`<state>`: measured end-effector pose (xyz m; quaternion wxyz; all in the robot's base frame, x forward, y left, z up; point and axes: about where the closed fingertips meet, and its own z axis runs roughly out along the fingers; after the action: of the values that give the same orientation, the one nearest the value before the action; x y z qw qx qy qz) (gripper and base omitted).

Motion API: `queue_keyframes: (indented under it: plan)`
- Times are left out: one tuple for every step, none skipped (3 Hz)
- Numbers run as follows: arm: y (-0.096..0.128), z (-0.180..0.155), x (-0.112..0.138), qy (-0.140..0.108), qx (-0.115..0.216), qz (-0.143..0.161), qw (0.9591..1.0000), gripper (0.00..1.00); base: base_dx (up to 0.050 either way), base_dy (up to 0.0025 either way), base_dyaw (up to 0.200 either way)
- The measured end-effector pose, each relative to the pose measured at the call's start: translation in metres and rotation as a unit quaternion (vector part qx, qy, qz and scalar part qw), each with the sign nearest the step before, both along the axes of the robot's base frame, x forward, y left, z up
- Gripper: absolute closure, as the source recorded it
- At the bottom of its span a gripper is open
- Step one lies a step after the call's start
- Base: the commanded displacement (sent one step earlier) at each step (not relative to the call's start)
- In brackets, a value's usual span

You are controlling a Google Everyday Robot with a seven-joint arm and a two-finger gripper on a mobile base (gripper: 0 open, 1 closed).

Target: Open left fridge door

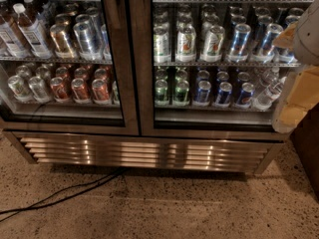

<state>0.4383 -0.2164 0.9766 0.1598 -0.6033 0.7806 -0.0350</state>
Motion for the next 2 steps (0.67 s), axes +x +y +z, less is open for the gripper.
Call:
queue_keyframes:
  plan:
    - [0.0001, -0.0001, 0.0001, 0.0, 0.0, 0.0, 1.0, 0.0, 0.0, 0.0, 0.0]
    - [0.0085, -0.0084, 0.0068, 0.012, 0.008, -0.006, 0.9999, 0.0, 0.0, 0.0, 0.0]
